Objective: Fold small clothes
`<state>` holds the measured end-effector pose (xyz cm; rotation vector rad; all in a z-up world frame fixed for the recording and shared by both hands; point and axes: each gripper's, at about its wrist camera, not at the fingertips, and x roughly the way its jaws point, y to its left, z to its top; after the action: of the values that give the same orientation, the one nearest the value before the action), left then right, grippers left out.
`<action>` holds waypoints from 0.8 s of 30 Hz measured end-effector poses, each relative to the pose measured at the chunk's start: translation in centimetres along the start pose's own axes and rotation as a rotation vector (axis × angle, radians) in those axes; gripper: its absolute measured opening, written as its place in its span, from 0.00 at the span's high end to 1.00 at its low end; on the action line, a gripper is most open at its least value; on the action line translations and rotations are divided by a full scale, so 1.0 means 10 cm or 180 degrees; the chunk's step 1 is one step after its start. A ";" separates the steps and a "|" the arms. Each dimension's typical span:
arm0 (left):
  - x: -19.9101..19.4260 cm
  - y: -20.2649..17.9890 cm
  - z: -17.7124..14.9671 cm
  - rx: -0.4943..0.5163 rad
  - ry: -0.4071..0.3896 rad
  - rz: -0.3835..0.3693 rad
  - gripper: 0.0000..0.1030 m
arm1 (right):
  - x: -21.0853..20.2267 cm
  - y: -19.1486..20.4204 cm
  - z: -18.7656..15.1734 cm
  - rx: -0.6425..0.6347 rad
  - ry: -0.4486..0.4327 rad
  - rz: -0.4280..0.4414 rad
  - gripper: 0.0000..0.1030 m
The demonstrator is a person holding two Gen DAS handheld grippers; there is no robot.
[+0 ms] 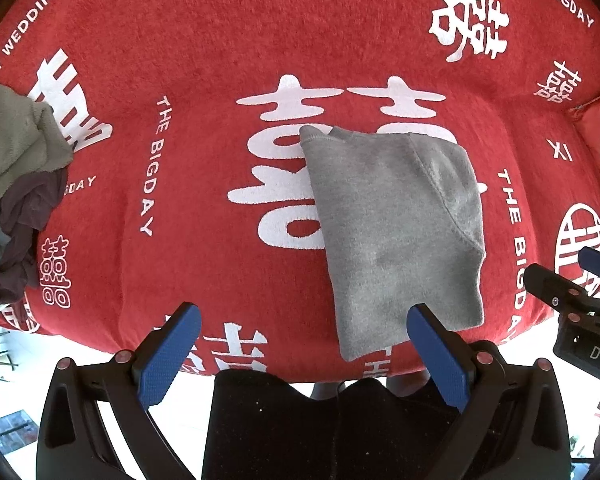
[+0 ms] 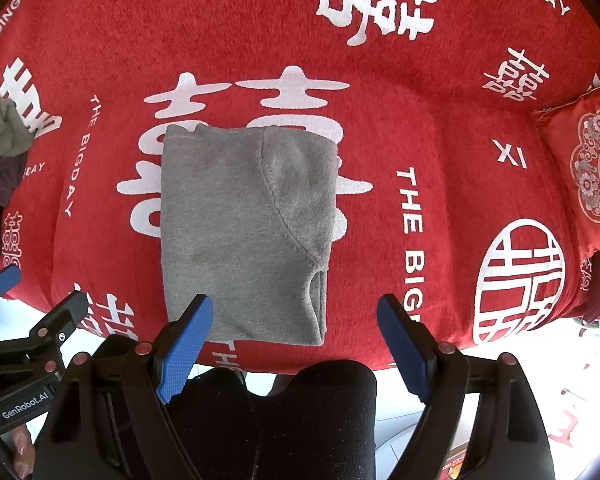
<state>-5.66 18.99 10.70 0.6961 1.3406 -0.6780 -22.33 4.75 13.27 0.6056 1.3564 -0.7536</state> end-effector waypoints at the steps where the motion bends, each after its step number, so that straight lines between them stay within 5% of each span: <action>1: 0.00 -0.01 0.01 -0.0006 0.0001 0.0008 0.00 | 0.00 0.00 0.00 0.0001 -0.0002 0.0001 0.16; 24: 0.00 0.03 0.04 -0.0142 -0.0041 -0.0045 0.00 | 0.04 0.07 0.05 -0.0080 0.0077 -0.0035 0.16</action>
<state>-5.17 18.84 10.75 0.6458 1.3461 -0.6610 -21.47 4.77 12.87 0.5895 1.3906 -0.7389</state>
